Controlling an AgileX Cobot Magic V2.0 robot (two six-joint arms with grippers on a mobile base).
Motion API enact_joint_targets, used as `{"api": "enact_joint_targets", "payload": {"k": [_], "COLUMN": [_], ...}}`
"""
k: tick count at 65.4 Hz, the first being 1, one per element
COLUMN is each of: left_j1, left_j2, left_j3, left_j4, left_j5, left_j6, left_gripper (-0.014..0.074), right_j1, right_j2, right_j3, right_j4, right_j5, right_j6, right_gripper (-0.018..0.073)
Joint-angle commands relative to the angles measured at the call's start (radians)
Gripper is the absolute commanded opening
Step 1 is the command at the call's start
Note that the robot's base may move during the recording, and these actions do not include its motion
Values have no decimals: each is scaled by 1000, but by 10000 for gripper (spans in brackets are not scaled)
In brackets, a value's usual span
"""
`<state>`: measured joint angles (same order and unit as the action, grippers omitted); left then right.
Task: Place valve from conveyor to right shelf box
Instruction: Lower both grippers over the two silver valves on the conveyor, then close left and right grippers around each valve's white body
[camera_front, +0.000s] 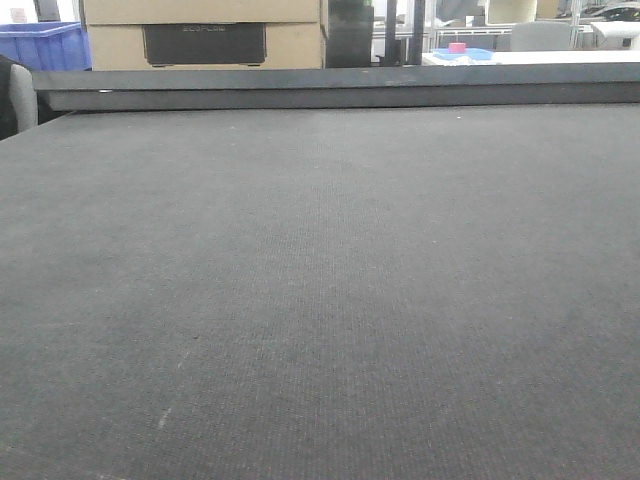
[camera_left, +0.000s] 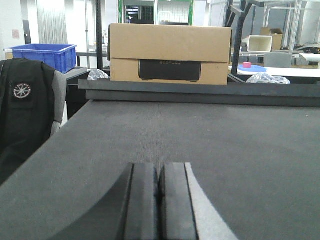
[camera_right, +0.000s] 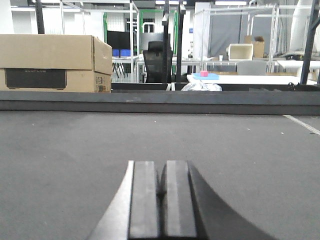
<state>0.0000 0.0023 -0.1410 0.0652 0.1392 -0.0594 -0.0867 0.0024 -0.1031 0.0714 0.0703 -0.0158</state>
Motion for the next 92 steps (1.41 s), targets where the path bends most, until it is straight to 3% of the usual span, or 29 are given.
{"api": "enact_joint_targets", "payload": {"k": [1, 15, 29, 36, 45, 58, 69, 89, 92], "left_j1": [-5, -5, -5, -5, -5, -3, -2, -2, -2], "left_j2": [3, 185, 529, 714, 902, 1064, 1178, 1278, 1280], "left_j3": [-117, -353, -587, -689, -774, -849, -951, -994, -994], "left_j4": [2, 2, -3, -4, -4, -5, -9, -9, -9], "left_j5": [133, 392, 605, 720, 727, 728, 815, 866, 864], "left_j6": [0, 0, 0, 0, 0, -4, -52, -52, -52], "left_gripper": [-111, -111, -111, -111, -111, -111, -111, -111, -111], "right_j1": [2, 2, 2, 2, 2, 2, 2, 2, 2], "right_j2": [-1, 192, 524, 684, 875, 1069, 1188, 1358, 1370], "right_j3": [-105, -324, -501, -608, -733, -865, -989, -1045, -1045], "right_j4": [11, 9, 9, 9, 7, 7, 7, -12, -15], "right_j5": [113, 291, 455, 618, 774, 880, 979, 1022, 1018], "right_j6": [-6, -6, -6, -6, -6, -6, -6, -11, -11], "right_gripper": [-168, -168, -168, -168, -168, -168, -168, -167, -129]}}
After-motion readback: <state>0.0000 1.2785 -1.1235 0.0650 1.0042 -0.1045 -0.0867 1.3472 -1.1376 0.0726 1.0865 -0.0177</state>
